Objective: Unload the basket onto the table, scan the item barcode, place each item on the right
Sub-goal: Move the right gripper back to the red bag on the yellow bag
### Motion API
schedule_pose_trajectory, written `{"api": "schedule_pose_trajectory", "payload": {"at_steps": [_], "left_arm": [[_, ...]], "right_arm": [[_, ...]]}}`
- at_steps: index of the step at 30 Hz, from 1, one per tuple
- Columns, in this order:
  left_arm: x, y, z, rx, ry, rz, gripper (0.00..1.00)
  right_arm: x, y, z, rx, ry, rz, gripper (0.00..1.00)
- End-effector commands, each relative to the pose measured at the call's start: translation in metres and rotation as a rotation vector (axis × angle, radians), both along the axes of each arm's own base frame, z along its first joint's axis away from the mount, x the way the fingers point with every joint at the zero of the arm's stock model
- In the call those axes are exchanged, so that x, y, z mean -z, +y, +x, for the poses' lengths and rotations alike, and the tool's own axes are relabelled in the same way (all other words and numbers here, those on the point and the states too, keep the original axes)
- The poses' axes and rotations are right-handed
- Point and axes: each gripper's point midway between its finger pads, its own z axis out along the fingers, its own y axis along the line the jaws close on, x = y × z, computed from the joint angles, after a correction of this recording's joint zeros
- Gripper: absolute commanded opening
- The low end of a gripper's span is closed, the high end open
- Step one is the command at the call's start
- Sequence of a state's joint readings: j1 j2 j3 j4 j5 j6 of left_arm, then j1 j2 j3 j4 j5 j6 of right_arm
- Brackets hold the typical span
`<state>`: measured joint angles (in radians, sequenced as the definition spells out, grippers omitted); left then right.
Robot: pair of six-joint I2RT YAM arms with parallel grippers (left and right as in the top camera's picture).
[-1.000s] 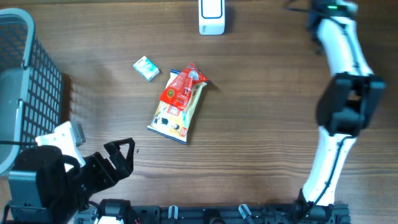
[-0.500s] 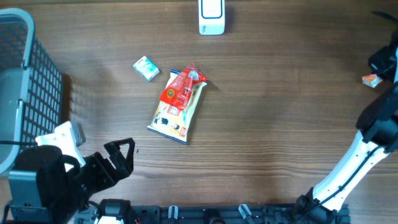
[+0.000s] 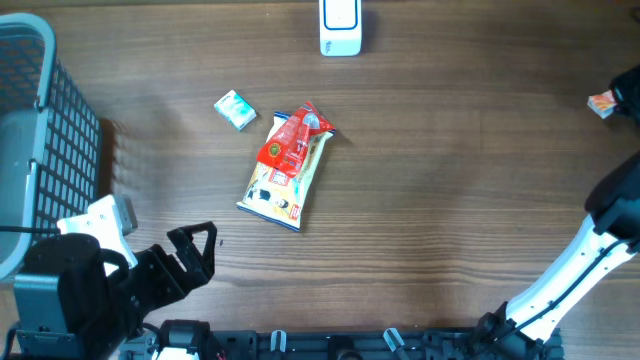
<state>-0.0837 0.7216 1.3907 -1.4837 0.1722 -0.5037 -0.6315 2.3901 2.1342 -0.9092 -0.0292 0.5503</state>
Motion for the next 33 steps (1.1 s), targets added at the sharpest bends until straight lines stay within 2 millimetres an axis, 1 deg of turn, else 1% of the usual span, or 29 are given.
{"api": "schedule_pose_trajectory", "payload": {"at_steps": [1,2,4,5,6,7,9,11,13,14,15,16,17,18,19,20,21,23,24,25,27,29,31,32,33], "left_arm": [[0.001,0.0,0.0,-0.004,0.001,-0.005,1.0],[0.001,0.0,0.0,-0.004,0.001,-0.005,1.0],[0.001,0.0,0.0,-0.004,0.001,-0.005,1.0],[0.001,0.0,0.0,-0.004,0.001,-0.005,1.0],[0.001,0.0,0.0,-0.004,0.001,-0.005,1.0],[0.001,0.0,0.0,-0.004,0.001,-0.005,1.0],[0.001,0.0,0.0,-0.004,0.001,-0.005,1.0],[0.001,0.0,0.0,-0.004,0.001,-0.005,1.0],[0.001,0.0,0.0,-0.004,0.001,-0.005,1.0],[0.001,0.0,0.0,-0.004,0.001,-0.005,1.0],[0.001,0.0,0.0,-0.004,0.001,-0.005,0.99],[0.001,0.0,0.0,-0.004,0.001,-0.005,1.0],[0.001,0.0,0.0,-0.004,0.001,-0.005,1.0],[0.001,0.0,0.0,-0.004,0.001,-0.005,1.0],[0.001,0.0,0.0,-0.004,0.001,-0.005,1.0],[0.001,0.0,0.0,-0.004,0.001,-0.005,1.0],[0.001,0.0,0.0,-0.004,0.001,-0.005,1.0],[0.001,0.0,0.0,-0.004,0.001,-0.005,1.0],[0.001,0.0,0.0,-0.004,0.001,-0.005,1.0],[0.001,0.0,0.0,-0.004,0.001,-0.005,1.0],[0.001,0.0,0.0,-0.004,0.001,-0.005,1.0],[0.001,0.0,0.0,-0.004,0.001,-0.005,1.0],[0.001,0.0,0.0,-0.004,0.001,-0.005,1.0],[0.001,0.0,0.0,-0.004,0.001,-0.005,1.0],[0.001,0.0,0.0,-0.004,0.001,-0.005,1.0]], "right_arm": [[0.008,-0.022,-0.019,0.103,0.004,0.033,0.17],[0.009,-0.027,-0.025,0.116,0.015,0.03,0.37],[0.009,-0.033,-0.032,0.118,0.023,0.03,0.53],[0.009,-0.033,-0.033,0.086,0.028,0.027,0.68],[0.009,-0.032,-0.032,0.043,0.029,0.027,0.79],[0.007,-0.028,-0.031,-0.003,0.023,0.032,1.0],[-0.002,-0.02,-0.03,-0.042,0.003,0.057,1.0],[-0.02,-0.012,-0.028,-0.058,-0.033,0.077,1.0],[-0.063,0.01,-0.008,-0.134,-0.197,0.139,1.0],[-0.096,0.03,0.009,-0.216,-0.341,0.205,1.0],[-0.134,0.057,0.024,-0.325,-0.502,0.286,1.0],[-0.167,0.081,0.031,-0.428,-0.628,0.356,1.0],[-0.195,0.106,0.035,-0.524,-0.723,0.42,1.0],[-0.213,0.129,0.037,-0.6,-0.777,0.469,1.0],[-0.222,0.146,0.039,-0.645,-0.796,0.501,1.0],[-0.225,0.164,0.04,-0.684,-0.796,0.529,1.0],[-0.225,0.191,0.043,-0.752,-0.785,0.55,1.0],[-0.214,0.245,0.046,-0.891,-0.731,0.568,1.0],[-0.201,0.282,0.045,-0.975,-0.662,0.563,1.0],[-0.183,0.314,0.043,-1.028,-0.561,0.542,1.0],[-0.151,0.359,0.039,-1.082,-0.374,0.468,1.0],[-0.121,0.415,0.03,-1.18,-0.192,0.357,1.0],[-0.104,0.46,0.02,-1.259,-0.092,0.271,1.0],[-0.094,0.488,0.013,-1.281,-0.039,0.229,1.0],[-0.086,0.51,0.008,-1.3,-0.009,0.2,1.0]]}}
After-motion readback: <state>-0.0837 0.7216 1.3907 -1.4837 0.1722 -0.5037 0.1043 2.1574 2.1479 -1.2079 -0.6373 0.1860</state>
